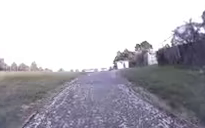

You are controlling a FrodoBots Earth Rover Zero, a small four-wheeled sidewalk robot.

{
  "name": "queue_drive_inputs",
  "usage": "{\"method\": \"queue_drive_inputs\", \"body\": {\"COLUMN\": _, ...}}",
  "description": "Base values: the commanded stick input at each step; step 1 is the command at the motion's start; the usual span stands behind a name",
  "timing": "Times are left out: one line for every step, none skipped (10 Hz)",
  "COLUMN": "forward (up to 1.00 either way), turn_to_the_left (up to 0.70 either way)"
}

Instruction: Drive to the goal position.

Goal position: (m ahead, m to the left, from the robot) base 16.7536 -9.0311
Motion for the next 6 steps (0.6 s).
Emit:
{"method": "queue_drive_inputs", "body": {"forward": 0.5, "turn_to_the_left": 0.0}}
{"method": "queue_drive_inputs", "body": {"forward": 0.5, "turn_to_the_left": 0.0}}
{"method": "queue_drive_inputs", "body": {"forward": 0.5, "turn_to_the_left": 0.0}}
{"method": "queue_drive_inputs", "body": {"forward": 0.5, "turn_to_the_left": 0.0}}
{"method": "queue_drive_inputs", "body": {"forward": 0.5, "turn_to_the_left": 0.0}}
{"method": "queue_drive_inputs", "body": {"forward": 0.5, "turn_to_the_left": 0.0}}
